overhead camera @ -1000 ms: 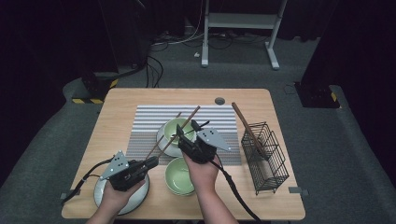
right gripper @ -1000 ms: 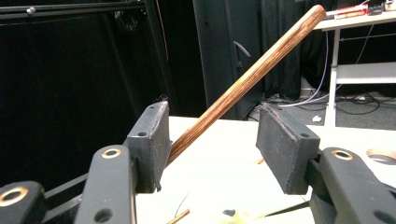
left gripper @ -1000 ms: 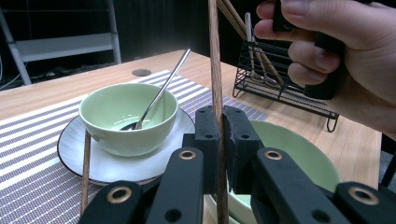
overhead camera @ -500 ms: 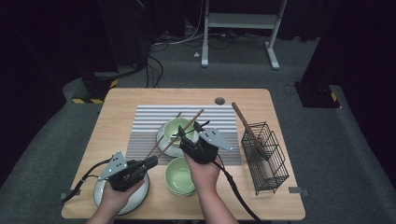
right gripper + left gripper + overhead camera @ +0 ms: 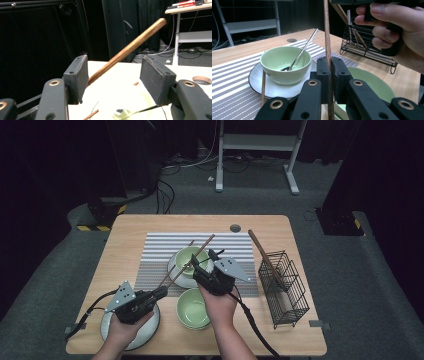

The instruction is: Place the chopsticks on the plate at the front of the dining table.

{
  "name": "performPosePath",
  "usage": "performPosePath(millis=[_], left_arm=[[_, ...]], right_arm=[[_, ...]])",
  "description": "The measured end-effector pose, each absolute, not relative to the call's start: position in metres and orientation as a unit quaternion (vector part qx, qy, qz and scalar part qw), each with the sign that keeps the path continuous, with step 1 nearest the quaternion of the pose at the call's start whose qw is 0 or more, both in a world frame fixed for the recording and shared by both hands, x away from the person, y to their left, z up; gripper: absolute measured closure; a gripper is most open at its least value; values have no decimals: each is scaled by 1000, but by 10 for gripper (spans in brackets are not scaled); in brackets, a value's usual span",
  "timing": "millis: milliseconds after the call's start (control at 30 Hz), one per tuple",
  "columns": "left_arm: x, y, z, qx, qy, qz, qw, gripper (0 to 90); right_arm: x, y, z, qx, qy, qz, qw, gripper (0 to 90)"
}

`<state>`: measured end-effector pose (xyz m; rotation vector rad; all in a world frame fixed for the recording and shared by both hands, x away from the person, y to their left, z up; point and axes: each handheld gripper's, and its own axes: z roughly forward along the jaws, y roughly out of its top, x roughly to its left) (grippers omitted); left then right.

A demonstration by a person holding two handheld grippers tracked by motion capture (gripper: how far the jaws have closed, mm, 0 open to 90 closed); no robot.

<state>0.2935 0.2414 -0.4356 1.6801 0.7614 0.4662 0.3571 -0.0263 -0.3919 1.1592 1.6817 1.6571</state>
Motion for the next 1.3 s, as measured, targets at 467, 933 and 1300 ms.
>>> performPosePath(millis=[467, 933, 1300], left_arm=[[296, 244, -434, 717, 343, 216, 567, 851], [293, 243, -430, 729, 351, 234, 539, 851], [303, 248, -432, 735, 370, 234, 517, 851]], right_arm=[[345, -39, -389, 409, 646, 573, 296, 457], [333, -58, -402, 410, 667, 531, 326, 518], [321, -71, -424, 411, 688, 494, 337, 481]])
